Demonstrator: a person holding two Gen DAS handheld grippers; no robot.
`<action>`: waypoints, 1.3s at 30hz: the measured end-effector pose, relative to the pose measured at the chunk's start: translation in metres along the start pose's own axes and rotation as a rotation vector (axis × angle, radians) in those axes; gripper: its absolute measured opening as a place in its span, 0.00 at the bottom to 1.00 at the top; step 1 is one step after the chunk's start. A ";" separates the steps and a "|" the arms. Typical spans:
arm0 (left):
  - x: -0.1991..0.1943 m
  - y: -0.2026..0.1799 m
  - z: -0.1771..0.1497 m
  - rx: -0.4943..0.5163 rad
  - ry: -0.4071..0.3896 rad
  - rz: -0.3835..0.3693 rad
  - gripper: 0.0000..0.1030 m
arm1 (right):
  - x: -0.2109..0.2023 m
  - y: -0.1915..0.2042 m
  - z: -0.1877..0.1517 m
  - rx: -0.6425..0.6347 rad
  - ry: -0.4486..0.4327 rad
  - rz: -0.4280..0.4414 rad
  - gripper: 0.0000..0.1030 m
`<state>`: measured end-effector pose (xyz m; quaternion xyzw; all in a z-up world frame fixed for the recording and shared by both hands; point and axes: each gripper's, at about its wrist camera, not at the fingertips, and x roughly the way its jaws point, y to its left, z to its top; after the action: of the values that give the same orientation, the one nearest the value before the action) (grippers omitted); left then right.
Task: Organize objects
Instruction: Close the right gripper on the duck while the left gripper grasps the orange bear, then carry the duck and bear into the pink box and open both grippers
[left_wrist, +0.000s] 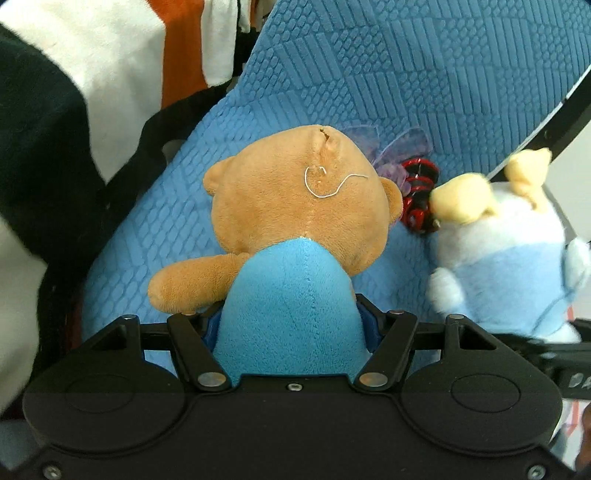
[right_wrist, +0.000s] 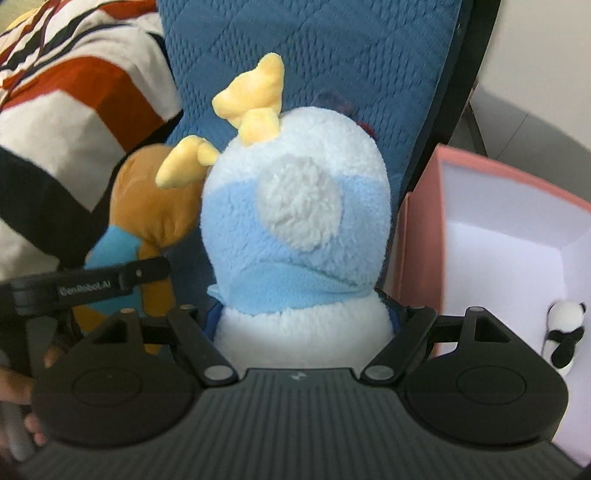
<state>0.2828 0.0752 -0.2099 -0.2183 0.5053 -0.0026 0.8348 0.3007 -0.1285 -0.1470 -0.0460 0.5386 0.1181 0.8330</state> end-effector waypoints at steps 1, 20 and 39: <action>-0.001 0.000 -0.003 -0.003 0.007 -0.006 0.64 | 0.003 0.001 -0.005 0.020 0.007 0.009 0.79; -0.082 -0.039 -0.021 -0.008 0.026 -0.051 0.64 | -0.071 -0.020 -0.032 0.105 -0.013 0.064 0.79; -0.164 -0.157 -0.019 0.068 -0.058 -0.105 0.64 | -0.179 -0.086 -0.042 0.140 -0.060 0.079 0.79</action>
<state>0.2204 -0.0370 -0.0213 -0.2163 0.4684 -0.0572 0.8547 0.2151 -0.2466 -0.0065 0.0373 0.5219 0.1141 0.8445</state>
